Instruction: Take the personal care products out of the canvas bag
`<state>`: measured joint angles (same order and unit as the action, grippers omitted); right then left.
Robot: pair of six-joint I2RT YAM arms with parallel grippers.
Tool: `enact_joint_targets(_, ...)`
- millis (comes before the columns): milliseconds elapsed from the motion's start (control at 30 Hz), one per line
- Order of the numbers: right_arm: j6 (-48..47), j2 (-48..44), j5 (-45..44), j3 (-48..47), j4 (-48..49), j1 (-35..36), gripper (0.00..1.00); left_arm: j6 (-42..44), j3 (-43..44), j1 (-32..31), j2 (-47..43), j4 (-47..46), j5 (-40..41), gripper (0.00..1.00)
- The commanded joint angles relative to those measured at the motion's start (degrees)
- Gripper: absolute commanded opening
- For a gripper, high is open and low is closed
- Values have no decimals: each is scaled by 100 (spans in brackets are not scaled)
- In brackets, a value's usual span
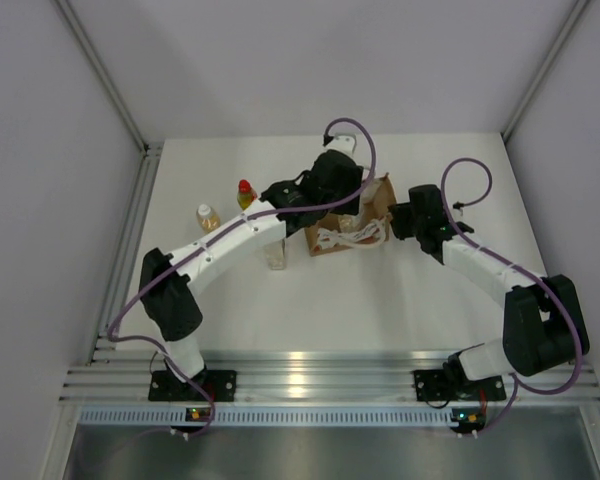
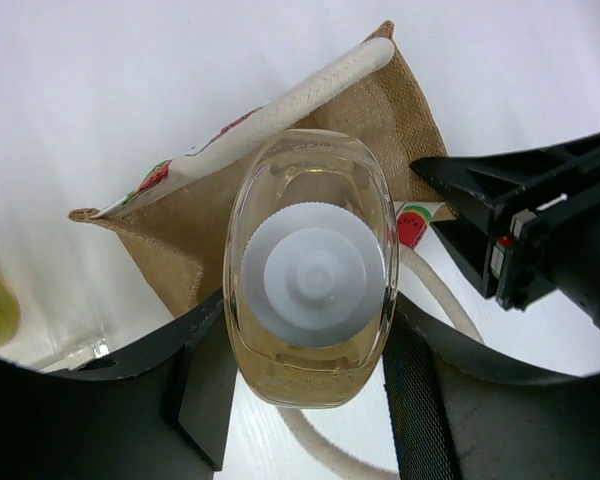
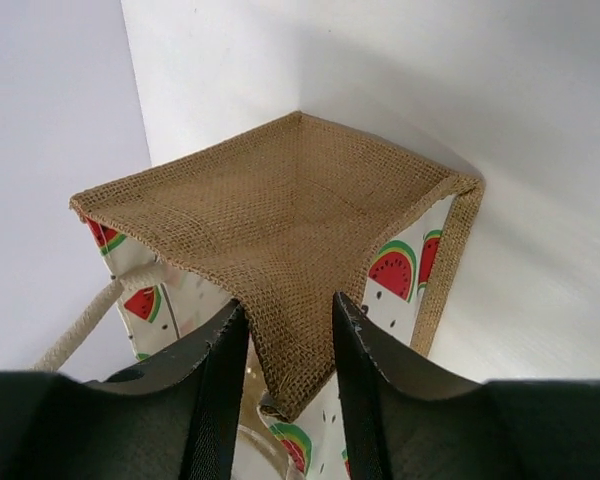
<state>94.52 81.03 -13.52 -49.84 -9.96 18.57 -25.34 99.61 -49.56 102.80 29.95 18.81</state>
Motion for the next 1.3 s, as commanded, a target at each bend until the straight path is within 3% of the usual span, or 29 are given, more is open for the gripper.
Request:
enact_joint_targets(0,-39,26,-151,-280,-252,-64,38,12,550,-19,-946,-500,-105,0)
enact_joint_targets(267,-39,-35,-54,-377,-252,-64,43,179,910,51,-1245,-263,-158,0)
enact_joint_targets(333,-39,-70,-63,-394,-252,-64,54,170,981,113,-1245,-271,-211,0)
enact_joint_targets(533,-179,-228,-28,-499,-252,-81,74,152,1078,131,-1508,-253,-229,0)
enact_joint_targets(833,-1040,-483,349,-1017,-244,-143,99,346,806,131,-2440,27,-9,0)
enact_joint_targets(1067,-1796,-948,411,-1001,-252,-204,99,381,174,131,-3143,642,9,0)
enact_joint_targets(1267,-3103,-1897,253,-483,-244,-398,100,364,-389,131,-3706,1485,-114,0)
